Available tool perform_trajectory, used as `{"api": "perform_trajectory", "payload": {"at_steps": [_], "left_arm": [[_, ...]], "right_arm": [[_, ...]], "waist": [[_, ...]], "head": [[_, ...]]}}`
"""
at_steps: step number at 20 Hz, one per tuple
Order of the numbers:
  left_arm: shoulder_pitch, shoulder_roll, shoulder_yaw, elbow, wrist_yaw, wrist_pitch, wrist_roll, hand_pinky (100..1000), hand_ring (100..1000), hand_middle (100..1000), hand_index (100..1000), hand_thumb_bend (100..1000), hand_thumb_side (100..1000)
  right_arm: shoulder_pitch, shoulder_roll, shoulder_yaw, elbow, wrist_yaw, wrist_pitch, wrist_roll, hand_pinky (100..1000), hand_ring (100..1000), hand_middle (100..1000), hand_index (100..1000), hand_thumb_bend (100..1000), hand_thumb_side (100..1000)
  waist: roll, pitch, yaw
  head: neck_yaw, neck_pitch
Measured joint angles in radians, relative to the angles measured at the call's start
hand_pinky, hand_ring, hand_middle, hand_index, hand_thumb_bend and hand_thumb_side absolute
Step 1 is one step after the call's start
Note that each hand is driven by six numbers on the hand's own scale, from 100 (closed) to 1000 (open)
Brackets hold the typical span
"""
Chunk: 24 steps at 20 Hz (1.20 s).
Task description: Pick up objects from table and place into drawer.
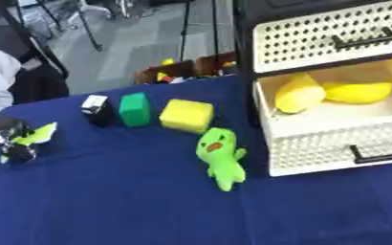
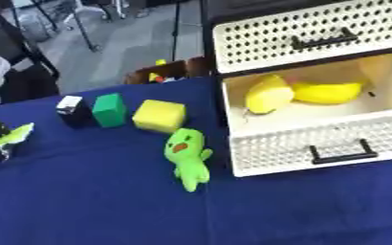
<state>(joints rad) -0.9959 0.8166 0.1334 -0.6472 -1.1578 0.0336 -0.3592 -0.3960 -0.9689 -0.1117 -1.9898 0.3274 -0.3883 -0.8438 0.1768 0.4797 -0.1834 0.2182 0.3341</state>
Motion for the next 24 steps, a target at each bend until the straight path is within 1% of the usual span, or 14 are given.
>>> {"api": "perform_trajectory", "payload": {"at_steps": [1, 2, 4, 9, 11, 14, 16, 17, 19, 20, 24], "left_arm": [[0.001, -0.002, -0.001, -0.004, -0.008, 0.000, 0.013, 632, 733, 645, 739, 138, 338], [0.001, -0.007, -0.001, -0.009, -0.017, -0.001, 0.029, 594, 693, 610, 711, 140, 356], [0.002, -0.009, -0.001, -0.015, -0.030, -0.002, 0.059, 569, 662, 591, 694, 146, 369], [0.002, -0.019, -0.001, -0.022, -0.050, -0.005, 0.116, 518, 619, 570, 673, 131, 365], [0.002, -0.024, -0.002, -0.023, -0.057, -0.002, 0.135, 501, 606, 562, 682, 120, 357], [0.004, -0.029, -0.005, -0.023, -0.065, 0.006, 0.158, 482, 596, 560, 703, 100, 307], [0.006, -0.034, -0.007, -0.025, -0.069, 0.011, 0.171, 449, 576, 549, 689, 103, 274], [0.008, -0.034, -0.008, -0.028, -0.072, 0.013, 0.179, 442, 572, 545, 684, 107, 273], [0.011, -0.034, -0.008, -0.031, -0.078, 0.018, 0.197, 404, 542, 516, 649, 150, 261], [0.012, -0.034, -0.008, -0.035, -0.082, 0.021, 0.209, 369, 520, 495, 619, 176, 256], [0.021, -0.036, -0.013, -0.045, -0.099, 0.033, 0.266, 323, 491, 469, 579, 243, 271]], "right_arm": [[0.000, 0.003, 0.000, 0.000, -0.002, 0.000, 0.000, 560, 644, 601, 782, 100, 910], [0.001, 0.006, 0.000, 0.000, -0.004, 0.000, 0.000, 560, 644, 601, 782, 100, 910], [0.001, 0.007, 0.000, 0.000, -0.005, 0.000, 0.000, 560, 644, 601, 782, 100, 909], [0.009, 0.015, -0.006, 0.000, -0.010, 0.002, -0.002, 558, 643, 600, 782, 100, 907], [0.009, 0.015, -0.006, 0.000, -0.013, 0.002, -0.002, 558, 643, 600, 782, 100, 907], [0.009, 0.016, -0.011, 0.000, -0.014, 0.002, -0.002, 558, 644, 600, 781, 100, 907], [0.009, 0.016, -0.013, 0.000, -0.016, 0.002, -0.002, 558, 644, 600, 781, 100, 905], [0.009, 0.018, -0.015, 0.000, -0.018, 0.002, -0.002, 558, 644, 600, 781, 100, 905], [0.009, 0.023, -0.018, 0.000, -0.021, 0.002, -0.002, 558, 644, 600, 781, 100, 905], [0.009, 0.023, -0.019, 0.000, -0.021, 0.002, -0.002, 558, 645, 600, 780, 100, 905], [0.010, 0.024, -0.022, 0.000, -0.023, 0.002, -0.002, 558, 645, 600, 780, 100, 904]], "waist": [[0.000, -0.001, 0.001], [0.000, -0.003, 0.004], [-0.002, -0.006, 0.007], [-0.010, -0.012, 0.019], [-0.010, -0.012, 0.022], [-0.013, -0.015, 0.025], [-0.013, -0.018, 0.026], [-0.013, -0.018, 0.028], [-0.013, -0.018, 0.033], [-0.014, -0.018, 0.035], [-0.019, -0.028, 0.044]], "head": [[0.000, 0.001], [-0.001, 0.002], [-0.001, 0.005], [-0.005, 0.008], [-0.006, 0.008], [-0.009, 0.008], [-0.009, 0.008], [-0.010, 0.008], [-0.011, 0.008], [-0.013, 0.008], [-0.018, 0.010]]}}
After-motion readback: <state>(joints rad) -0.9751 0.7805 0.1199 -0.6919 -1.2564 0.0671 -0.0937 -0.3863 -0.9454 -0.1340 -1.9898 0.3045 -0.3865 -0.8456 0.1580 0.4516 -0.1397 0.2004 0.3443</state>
